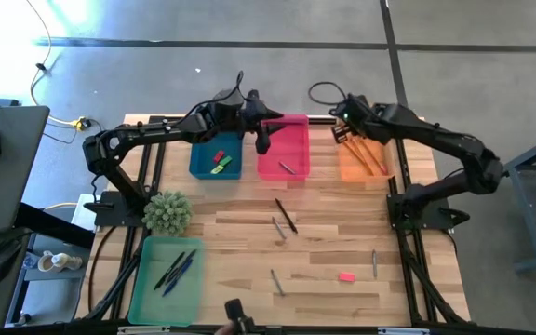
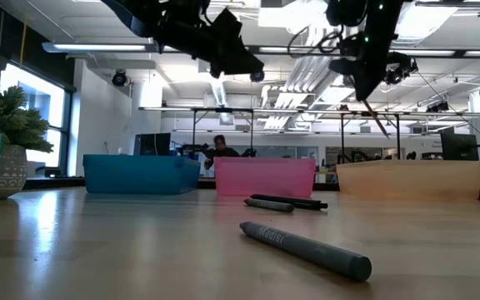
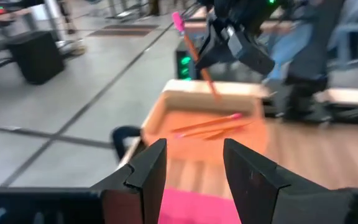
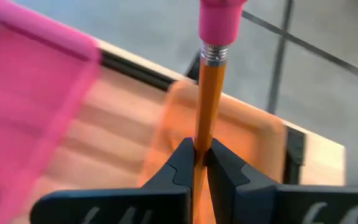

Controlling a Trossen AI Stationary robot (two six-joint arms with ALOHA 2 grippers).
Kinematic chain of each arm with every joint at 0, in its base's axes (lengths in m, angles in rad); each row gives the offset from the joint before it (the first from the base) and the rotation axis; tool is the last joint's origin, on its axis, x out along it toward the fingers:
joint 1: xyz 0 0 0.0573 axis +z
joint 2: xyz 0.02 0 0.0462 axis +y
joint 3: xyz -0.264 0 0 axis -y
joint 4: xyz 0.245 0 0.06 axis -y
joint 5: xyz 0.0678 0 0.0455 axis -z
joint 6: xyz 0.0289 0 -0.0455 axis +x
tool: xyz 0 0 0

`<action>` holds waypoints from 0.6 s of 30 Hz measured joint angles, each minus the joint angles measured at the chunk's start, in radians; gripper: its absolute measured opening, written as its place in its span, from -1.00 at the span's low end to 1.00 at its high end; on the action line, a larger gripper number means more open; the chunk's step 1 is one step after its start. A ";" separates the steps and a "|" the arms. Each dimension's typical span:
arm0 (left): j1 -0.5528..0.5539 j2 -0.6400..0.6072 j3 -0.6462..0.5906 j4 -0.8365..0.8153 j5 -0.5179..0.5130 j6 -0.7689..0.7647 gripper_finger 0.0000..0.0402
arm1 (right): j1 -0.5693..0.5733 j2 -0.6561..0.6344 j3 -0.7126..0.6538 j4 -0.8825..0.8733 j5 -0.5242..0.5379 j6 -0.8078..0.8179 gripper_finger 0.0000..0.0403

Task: Sort crayons/erasers/pens/pencils in bins
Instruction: Put the pencil into the transparent orange bin

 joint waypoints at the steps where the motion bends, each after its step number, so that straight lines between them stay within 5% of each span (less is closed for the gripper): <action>1: 0.000 0.000 0.000 -0.010 -0.025 0.011 -0.28 | -0.028 0.010 0.000 0.000 -0.002 -0.022 -0.97; 11: 0.010 0.000 0.000 -0.066 -0.180 0.041 -0.28 | -0.224 0.163 0.000 -0.033 -0.256 -0.154 -0.97; 18: 0.017 0.000 0.000 -0.066 -0.205 0.041 -0.28 | -0.272 0.268 0.000 -0.087 -0.314 -0.242 -0.97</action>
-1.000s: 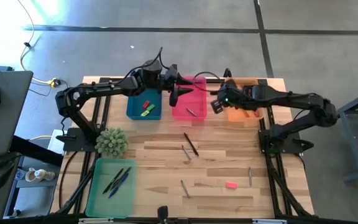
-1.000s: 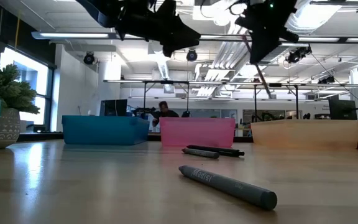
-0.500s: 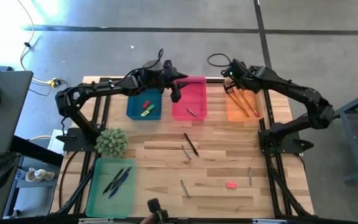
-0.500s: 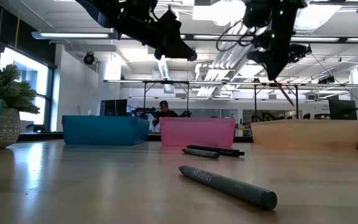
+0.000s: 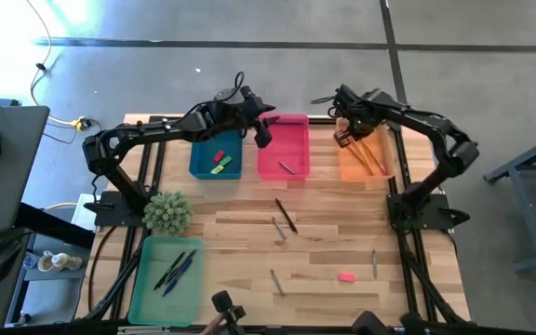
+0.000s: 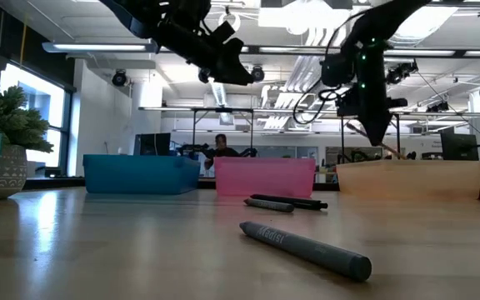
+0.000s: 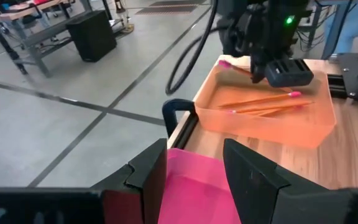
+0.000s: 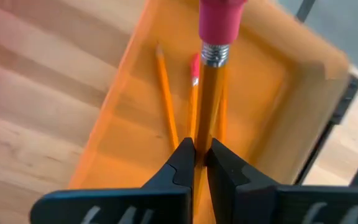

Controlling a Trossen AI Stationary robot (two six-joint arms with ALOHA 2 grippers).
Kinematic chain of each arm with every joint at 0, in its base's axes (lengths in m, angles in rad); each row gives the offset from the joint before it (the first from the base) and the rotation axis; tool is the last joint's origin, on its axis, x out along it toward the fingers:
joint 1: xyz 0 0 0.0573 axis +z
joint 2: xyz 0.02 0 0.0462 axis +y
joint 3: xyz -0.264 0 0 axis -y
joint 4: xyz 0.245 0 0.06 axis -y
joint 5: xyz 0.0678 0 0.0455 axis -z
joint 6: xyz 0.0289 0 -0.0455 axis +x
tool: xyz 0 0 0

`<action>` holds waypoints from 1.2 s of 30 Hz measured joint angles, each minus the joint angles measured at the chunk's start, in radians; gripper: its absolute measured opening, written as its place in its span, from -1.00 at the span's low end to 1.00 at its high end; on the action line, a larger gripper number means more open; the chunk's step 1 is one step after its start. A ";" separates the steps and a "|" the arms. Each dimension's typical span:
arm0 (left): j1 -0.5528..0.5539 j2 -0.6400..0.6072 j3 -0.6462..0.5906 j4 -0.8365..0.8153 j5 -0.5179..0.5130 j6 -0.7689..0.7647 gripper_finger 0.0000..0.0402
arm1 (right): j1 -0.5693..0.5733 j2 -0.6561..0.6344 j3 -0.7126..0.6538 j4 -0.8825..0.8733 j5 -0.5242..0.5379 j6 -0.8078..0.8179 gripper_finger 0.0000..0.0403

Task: Sort crayons/erasers/pens/pencils in bins
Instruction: Put the pencil into the transparent orange bin

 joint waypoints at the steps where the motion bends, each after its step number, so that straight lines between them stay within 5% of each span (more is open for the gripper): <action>1: 0.000 0.000 0.000 0.000 0.000 0.000 -0.28 | -0.007 0.010 0.000 -0.001 -0.017 -0.015 -0.97; 18: 0.008 -0.054 0.000 -0.160 -0.139 0.000 -0.28 | -0.138 0.107 0.000 -0.058 -0.234 -0.123 -0.97; 29: 0.012 -0.191 0.000 -0.234 -0.216 0.015 -0.28 | -0.161 0.156 0.000 -0.052 -0.232 -0.154 -0.95; 36: 0.008 -0.282 0.000 -0.336 -0.213 -0.004 -0.28 | -0.159 0.174 0.000 -0.043 -0.182 -0.164 -0.72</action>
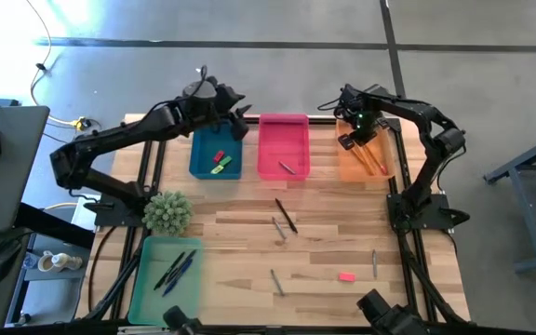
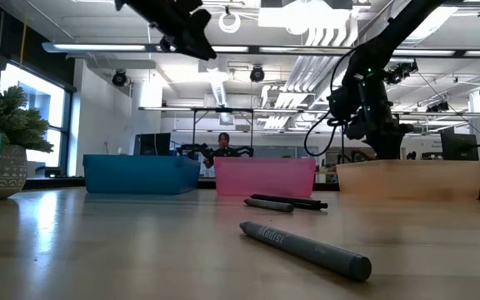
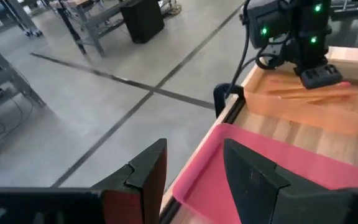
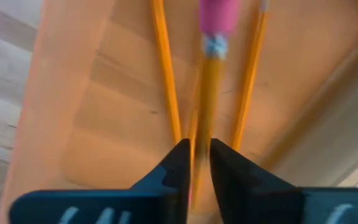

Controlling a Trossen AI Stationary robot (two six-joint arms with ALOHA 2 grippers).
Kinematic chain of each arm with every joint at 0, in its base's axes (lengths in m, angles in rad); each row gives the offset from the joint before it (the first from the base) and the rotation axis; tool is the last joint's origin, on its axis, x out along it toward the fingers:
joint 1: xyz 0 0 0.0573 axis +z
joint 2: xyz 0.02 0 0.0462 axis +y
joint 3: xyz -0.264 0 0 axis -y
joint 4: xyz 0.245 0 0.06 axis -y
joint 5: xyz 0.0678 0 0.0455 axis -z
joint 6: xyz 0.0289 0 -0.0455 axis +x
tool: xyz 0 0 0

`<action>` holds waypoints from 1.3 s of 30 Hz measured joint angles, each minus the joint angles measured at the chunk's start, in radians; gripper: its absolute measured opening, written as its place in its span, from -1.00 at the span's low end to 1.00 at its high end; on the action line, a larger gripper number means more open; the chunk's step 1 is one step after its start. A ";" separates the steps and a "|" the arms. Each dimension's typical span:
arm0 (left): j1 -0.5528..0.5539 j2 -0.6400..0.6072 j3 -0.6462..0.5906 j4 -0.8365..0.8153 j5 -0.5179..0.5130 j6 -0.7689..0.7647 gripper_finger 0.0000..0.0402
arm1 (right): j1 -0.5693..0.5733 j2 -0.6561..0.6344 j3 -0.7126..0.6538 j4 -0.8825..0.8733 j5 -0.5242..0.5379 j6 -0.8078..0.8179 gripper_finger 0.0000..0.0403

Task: Sort crayons/erasers/pens/pencils in bins
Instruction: Put the pencil into the transparent orange bin

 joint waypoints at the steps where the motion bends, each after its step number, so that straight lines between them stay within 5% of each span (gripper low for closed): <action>1: 0.000 -0.010 0.000 -0.020 0.000 -0.012 -0.28 | 0.000 0.000 0.000 0.000 0.000 0.000 -0.68; 9: -0.001 -0.039 0.000 -0.185 0.003 -0.051 -0.28 | 0.000 -0.006 0.000 -0.005 -0.010 0.067 -0.40; 22: -0.048 -0.038 0.000 -0.279 0.019 -0.049 -0.28 | 0.048 -0.158 0.000 -0.007 0.054 0.185 -0.44; 31: -0.054 -0.037 0.000 -0.278 0.115 -0.049 -0.28 | 0.133 -0.279 0.000 -0.009 -0.021 0.224 -0.44; 39: -0.054 -0.037 0.000 -0.277 0.165 -0.041 -0.28 | 0.141 -0.308 0.000 0.032 0.282 0.233 -0.45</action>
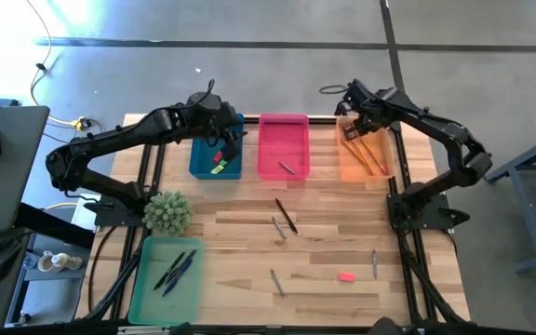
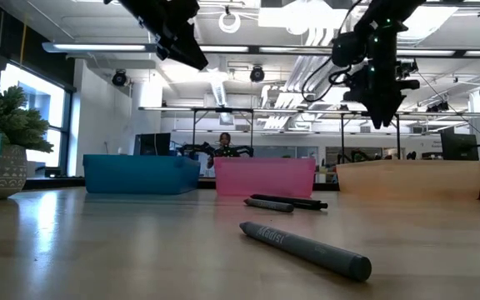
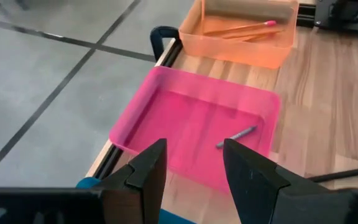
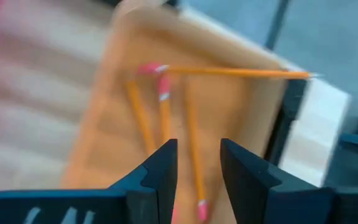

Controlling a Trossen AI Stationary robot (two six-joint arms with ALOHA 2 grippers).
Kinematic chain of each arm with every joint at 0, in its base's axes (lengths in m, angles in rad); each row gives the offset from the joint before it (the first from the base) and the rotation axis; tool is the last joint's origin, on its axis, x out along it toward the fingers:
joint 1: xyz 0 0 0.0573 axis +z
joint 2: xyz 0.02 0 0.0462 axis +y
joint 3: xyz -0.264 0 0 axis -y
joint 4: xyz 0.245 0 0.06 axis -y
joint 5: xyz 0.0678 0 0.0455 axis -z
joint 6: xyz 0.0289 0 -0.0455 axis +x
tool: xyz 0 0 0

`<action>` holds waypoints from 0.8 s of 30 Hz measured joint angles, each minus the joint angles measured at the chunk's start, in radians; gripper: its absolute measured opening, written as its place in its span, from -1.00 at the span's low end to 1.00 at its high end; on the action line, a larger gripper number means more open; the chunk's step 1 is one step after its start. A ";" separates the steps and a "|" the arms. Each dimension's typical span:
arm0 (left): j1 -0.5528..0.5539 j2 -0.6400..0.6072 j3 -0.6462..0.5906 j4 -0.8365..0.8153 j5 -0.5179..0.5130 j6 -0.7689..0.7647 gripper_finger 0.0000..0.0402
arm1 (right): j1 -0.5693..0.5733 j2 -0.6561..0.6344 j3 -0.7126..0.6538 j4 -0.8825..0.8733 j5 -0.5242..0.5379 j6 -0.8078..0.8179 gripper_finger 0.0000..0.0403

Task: Sort crayons/erasers/pens/pencils in bins
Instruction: Put the pencil into the transparent orange bin

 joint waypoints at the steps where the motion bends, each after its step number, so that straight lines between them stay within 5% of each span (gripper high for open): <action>1: 0.000 0.000 0.000 0.000 0.000 0.000 -0.28 | -0.020 0.000 0.000 0.011 0.012 0.002 -0.45; 10: 0.000 0.000 0.000 0.011 0.000 -0.015 -0.28 | -0.203 0.000 0.001 0.191 -0.038 -0.009 -0.45; 24: 0.000 0.000 0.001 0.108 -0.002 -0.035 -0.28 | -0.225 0.040 0.003 0.560 -0.169 0.109 -0.44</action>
